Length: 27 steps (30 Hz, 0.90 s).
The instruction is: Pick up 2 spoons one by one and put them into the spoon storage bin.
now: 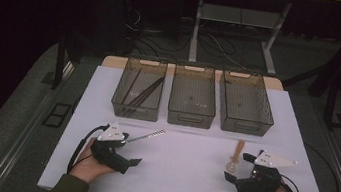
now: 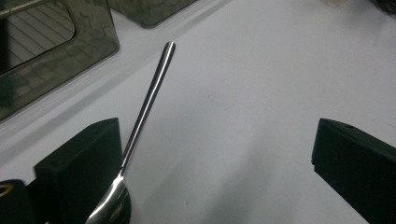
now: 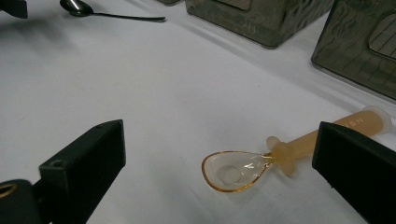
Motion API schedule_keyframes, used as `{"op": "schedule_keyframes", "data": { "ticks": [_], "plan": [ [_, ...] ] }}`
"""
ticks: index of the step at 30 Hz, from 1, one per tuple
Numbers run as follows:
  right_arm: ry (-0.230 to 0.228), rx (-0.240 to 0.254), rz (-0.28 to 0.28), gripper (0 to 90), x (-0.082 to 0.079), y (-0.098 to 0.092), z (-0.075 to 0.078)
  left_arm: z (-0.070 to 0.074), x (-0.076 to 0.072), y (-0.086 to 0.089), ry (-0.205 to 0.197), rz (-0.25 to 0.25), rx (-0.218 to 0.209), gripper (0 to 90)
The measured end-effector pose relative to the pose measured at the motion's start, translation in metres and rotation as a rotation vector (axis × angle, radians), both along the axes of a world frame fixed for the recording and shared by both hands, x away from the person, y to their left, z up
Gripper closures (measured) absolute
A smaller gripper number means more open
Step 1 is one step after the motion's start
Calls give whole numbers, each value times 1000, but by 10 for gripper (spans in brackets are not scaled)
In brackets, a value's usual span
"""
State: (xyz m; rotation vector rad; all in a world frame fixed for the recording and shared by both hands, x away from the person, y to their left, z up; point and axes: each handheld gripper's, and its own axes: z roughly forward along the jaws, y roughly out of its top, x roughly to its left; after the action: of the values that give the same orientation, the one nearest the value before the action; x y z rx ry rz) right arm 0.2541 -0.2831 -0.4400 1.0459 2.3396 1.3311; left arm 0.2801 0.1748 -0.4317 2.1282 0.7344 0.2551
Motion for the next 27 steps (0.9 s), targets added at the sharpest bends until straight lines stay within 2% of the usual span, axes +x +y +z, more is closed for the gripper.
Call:
{"op": "schedule_keyframes", "data": {
  "ticks": [7,11,16,18,21,23,27],
  "plan": [
    [4,-1,-3,25,0,0,0,0,3,3,10,11,8,0],
    [3,0,-1,25,0,0,0,1,6,8,5,41,-3,0],
    [5,3,-2,24,-1,-1,0,0,9,14,5,64,2,0],
    [1,8,-3,25,-1,-1,0,0,11,16,1,66,17,0],
    [1,6,-3,25,-1,-1,0,0,13,20,1,88,4,0],
    [1,4,-2,25,-1,-1,0,0,14,23,-2,91,13,0],
    [-1,3,-2,25,-1,-1,0,0,16,28,-2,125,5,6]
  ]
}}
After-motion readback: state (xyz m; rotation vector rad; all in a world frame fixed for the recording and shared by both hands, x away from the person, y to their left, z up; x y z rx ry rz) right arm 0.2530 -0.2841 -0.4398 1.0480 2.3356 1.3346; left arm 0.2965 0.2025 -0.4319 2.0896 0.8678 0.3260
